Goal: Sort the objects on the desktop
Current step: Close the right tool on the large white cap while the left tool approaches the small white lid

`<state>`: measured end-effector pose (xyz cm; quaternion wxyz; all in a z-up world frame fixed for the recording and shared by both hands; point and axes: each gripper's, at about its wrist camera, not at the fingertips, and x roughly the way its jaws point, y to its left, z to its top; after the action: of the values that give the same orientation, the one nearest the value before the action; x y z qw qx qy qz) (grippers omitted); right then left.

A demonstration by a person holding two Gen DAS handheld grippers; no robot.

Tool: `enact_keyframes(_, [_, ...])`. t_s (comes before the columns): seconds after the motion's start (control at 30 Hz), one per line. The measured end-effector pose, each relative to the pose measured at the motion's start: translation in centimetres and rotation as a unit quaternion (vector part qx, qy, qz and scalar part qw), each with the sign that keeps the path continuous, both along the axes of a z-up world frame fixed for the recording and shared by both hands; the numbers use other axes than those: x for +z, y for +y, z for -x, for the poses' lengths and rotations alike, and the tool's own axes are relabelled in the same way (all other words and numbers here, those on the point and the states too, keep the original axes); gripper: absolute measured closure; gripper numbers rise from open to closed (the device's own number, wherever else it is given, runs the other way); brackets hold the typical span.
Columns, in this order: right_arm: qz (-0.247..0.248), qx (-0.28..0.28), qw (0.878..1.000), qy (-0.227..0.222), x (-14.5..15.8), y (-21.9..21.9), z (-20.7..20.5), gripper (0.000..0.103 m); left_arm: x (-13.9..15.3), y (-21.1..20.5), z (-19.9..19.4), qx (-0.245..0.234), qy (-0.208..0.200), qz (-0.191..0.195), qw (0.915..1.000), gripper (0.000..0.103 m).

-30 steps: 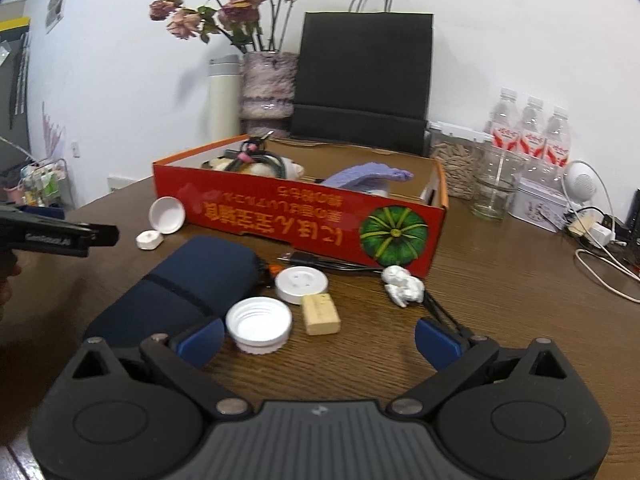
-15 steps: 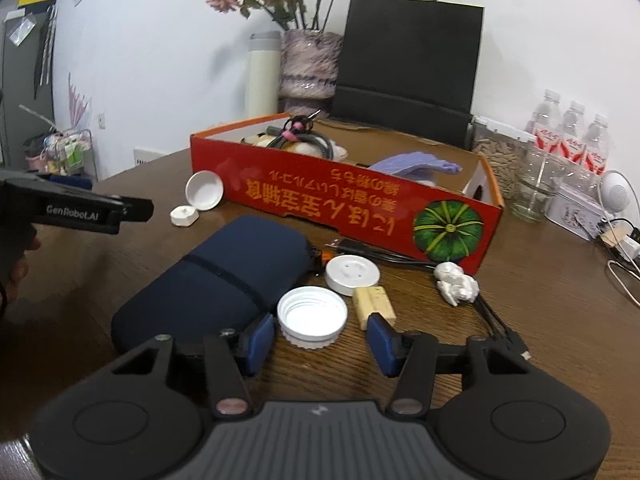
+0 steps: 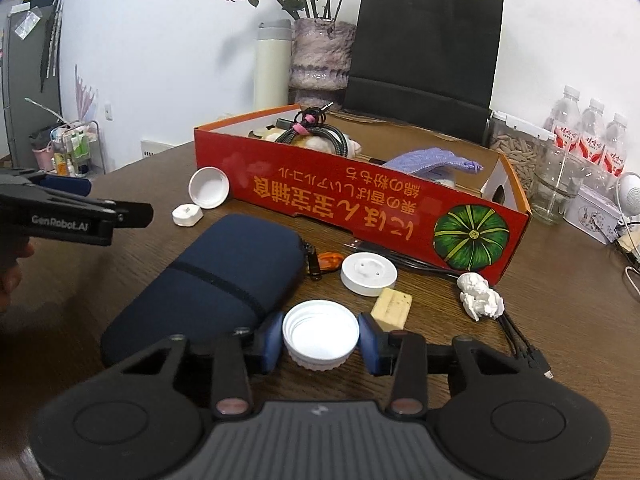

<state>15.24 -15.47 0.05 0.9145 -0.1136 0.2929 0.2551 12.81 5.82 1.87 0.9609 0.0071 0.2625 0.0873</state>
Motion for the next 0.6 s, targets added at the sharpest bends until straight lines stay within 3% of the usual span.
enact_keyframes(0.3, [-0.026, -0.012, 1.0, -0.012, 0.6, -0.7, 0.2, 0.064, -0.1, 0.2, -0.1, 0.002, 0.005, 0.003, 1.0, 0.0])
enact_keyframes(0.6, [-0.044, -0.06, 0.996, -0.043, 2.2, -3.0, -1.8, 0.064, -0.3, 0.4, -2.2, -0.014, 0.022, 0.009, 0.9996, 0.0])
